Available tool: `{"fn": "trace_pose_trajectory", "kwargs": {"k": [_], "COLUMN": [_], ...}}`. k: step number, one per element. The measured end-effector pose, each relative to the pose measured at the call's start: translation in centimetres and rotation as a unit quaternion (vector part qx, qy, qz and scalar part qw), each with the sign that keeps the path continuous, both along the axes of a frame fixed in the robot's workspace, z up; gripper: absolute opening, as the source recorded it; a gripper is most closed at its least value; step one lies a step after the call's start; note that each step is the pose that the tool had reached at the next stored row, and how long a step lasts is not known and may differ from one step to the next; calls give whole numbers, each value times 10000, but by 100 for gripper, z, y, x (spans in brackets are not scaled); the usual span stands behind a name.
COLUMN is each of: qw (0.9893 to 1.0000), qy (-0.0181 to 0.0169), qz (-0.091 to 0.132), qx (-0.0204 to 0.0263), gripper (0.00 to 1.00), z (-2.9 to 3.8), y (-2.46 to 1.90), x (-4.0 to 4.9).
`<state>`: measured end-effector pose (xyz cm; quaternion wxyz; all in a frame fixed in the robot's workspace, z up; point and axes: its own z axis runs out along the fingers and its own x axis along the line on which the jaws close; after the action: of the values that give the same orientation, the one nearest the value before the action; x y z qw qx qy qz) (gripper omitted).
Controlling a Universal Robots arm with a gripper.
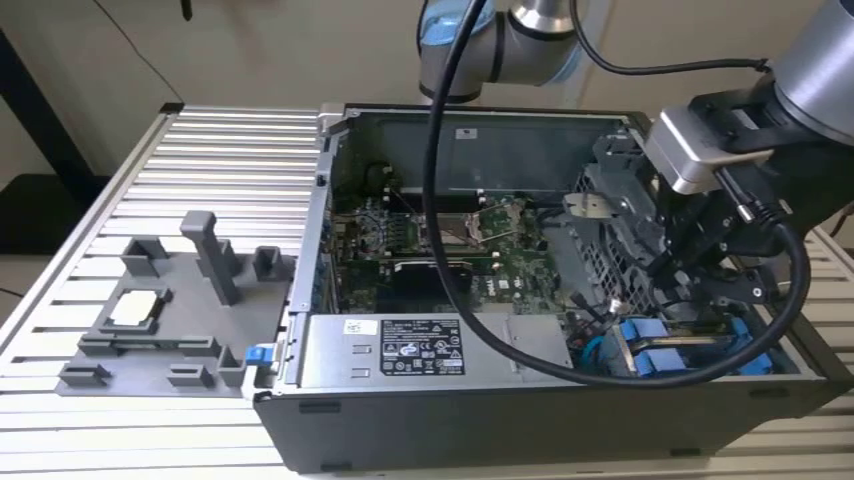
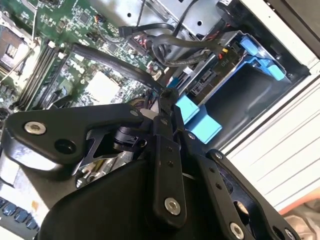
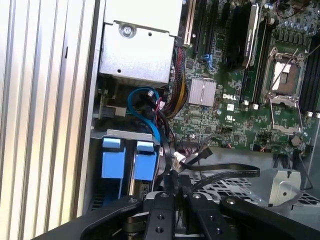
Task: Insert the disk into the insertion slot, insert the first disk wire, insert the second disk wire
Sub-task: 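Insert the second disk wire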
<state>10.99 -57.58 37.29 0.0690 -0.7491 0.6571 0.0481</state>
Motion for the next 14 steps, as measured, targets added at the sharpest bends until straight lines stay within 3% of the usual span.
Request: {"fn": "trace_pose_trajectory", "kwargs": {"k": [5, 7, 14], "qw": [9999, 9999, 9998], "qy": [0, 0, -2], "qz": [-33, -34, -33], "qx": [-165, -167, -202], "gripper": [16, 16, 16], "z": [-15, -18, -142], "y": [0, 0, 0], "x": [10, 10, 50]}}
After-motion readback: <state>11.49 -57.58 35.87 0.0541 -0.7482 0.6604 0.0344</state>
